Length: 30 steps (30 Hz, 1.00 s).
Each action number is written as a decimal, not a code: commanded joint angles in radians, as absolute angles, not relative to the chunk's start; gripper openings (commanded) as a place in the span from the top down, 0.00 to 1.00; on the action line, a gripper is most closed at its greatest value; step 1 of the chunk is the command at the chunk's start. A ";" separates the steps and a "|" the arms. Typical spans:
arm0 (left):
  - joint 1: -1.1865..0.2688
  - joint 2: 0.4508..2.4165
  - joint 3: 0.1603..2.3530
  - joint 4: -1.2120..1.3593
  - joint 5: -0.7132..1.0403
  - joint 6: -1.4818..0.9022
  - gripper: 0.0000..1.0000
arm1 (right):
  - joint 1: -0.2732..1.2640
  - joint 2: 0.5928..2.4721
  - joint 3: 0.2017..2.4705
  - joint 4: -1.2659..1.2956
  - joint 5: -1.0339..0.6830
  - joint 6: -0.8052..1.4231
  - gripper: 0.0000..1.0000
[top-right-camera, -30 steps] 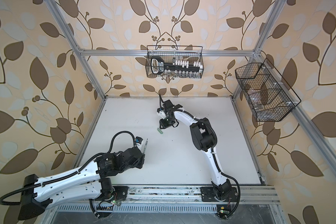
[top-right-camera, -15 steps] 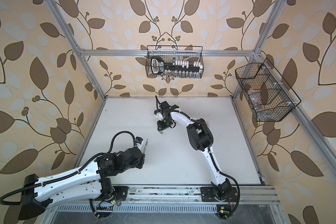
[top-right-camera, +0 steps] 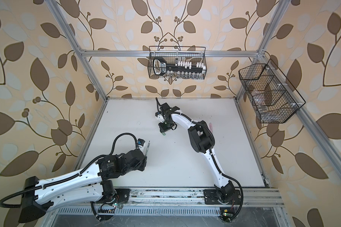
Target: Insert the pens into the pen caps
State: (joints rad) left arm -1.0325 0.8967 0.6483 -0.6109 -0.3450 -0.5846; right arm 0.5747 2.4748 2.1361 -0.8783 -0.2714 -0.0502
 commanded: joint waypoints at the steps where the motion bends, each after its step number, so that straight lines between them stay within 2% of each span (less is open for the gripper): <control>1: -1.026 0.889 0.664 -0.625 -0.370 -0.586 1.00 | 0.594 2.499 2.148 -0.931 -0.224 -0.075 0.74; 10: -1.025 0.891 0.664 -0.617 -0.368 -0.577 1.00 | 0.593 2.455 2.111 -0.913 -0.259 -0.061 0.80; 18: -1.026 0.907 0.666 -0.592 -0.368 -0.562 1.00 | 0.562 2.327 1.962 -0.824 -0.302 -0.022 0.87; 24: -1.026 0.924 0.669 -0.520 -0.389 -0.504 1.00 | 0.527 2.179 1.786 -0.699 -0.357 0.034 0.90; 30: -1.026 0.999 0.742 -0.347 -0.425 -0.342 1.00 | 0.481 1.915 1.493 -0.491 -0.412 0.108 0.93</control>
State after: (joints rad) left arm -1.0325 0.9829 0.6754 -0.4824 -0.3725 -0.4419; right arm 0.4953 2.0289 1.5890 -0.6163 -0.3546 0.0635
